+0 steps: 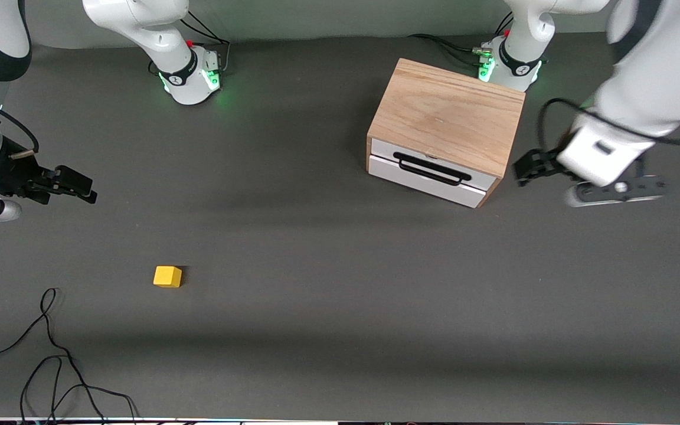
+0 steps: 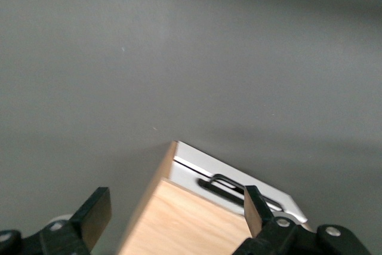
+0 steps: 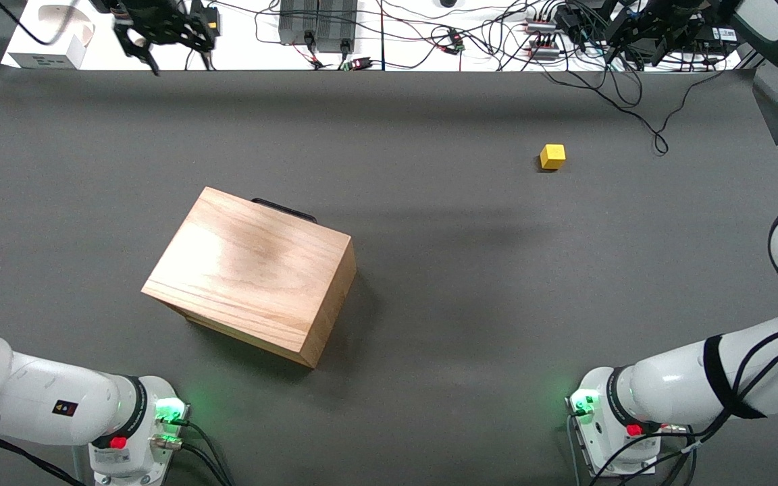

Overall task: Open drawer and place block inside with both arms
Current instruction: 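Move the left gripper to the black drawer handle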

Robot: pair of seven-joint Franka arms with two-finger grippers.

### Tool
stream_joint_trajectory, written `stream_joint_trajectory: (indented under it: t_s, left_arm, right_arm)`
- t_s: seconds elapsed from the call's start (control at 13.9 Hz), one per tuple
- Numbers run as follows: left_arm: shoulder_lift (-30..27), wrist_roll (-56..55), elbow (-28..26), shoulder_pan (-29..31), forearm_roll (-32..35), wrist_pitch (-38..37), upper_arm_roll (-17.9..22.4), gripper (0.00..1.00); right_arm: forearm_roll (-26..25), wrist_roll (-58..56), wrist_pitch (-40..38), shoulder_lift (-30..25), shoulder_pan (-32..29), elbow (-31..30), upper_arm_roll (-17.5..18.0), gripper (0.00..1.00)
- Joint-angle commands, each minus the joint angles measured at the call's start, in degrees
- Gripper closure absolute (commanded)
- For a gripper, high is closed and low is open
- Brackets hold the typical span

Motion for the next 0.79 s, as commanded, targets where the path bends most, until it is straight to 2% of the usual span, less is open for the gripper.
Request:
stream_joint_trajectory:
  t_s: [0.0,0.14,0.43,0.72]
  left_arm:
    - [3.8,-20.1,0.8,-5.3,0.0,-0.4,0.8,0.01]
    - [6.3,-34.5,0.5,-7.7,0.5,0.0,0.7,0.01]
    - [12.0,-52.0,0.4,-10.8,0.1,0.6,0.8,0.01]
    - [16.0,-59.4,-0.6,-11.9,-0.1,-0.2,0.7,0.01]
  right_arm:
    - [0.2,-1.3,-0.4,1.5,0.2,2.5,-0.3,0.0]
    - [0.2,-1.3,-0.3,1.5,0.2,2.5,-0.3,0.0]
    - [0.3,-1.0,-0.4,2.1,0.2,3.1,-0.3,0.0]
    - [0.3,-0.5,-0.4,2.1,0.3,3.4,-0.2,0.0]
